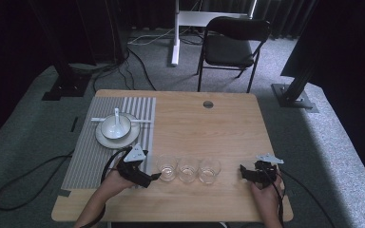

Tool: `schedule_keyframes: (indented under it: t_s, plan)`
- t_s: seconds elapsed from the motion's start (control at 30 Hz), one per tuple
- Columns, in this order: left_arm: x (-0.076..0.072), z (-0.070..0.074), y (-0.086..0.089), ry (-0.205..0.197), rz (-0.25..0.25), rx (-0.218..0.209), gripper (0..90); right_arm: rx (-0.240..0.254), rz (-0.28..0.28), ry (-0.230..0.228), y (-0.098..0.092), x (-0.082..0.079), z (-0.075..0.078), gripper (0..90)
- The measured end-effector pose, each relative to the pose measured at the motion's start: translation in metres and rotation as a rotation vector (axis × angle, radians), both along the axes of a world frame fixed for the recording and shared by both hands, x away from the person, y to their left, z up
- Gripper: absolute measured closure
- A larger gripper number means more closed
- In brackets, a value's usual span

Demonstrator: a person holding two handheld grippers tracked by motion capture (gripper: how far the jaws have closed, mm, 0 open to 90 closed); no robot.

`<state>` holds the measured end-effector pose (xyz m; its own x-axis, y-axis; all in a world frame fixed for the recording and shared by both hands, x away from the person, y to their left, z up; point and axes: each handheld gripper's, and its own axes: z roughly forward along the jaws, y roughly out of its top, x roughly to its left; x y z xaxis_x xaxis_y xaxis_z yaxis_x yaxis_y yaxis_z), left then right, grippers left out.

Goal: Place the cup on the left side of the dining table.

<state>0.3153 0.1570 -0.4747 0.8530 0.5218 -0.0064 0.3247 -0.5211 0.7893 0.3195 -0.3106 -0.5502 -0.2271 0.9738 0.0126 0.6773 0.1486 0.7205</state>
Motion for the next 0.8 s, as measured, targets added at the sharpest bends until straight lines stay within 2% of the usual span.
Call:
schedule_keyframes:
  t_s: [0.27, 0.47, 0.8]
  plan:
    - [0.005, 0.003, -0.020, -0.001, -0.044, 0.009, 0.4, 0.000, 0.000, -0.001, 0.000, 0.000, 0.000, 11.8]
    - [0.010, 0.005, -0.032, 0.001, -0.069, 0.035, 0.4, -0.001, 0.001, -0.001, 0.000, 0.000, 0.000, 11.8]
    - [0.013, 0.010, -0.053, -0.001, -0.112, 0.043, 0.4, -0.001, 0.001, -0.001, 0.000, 0.000, 0.000, 11.8]
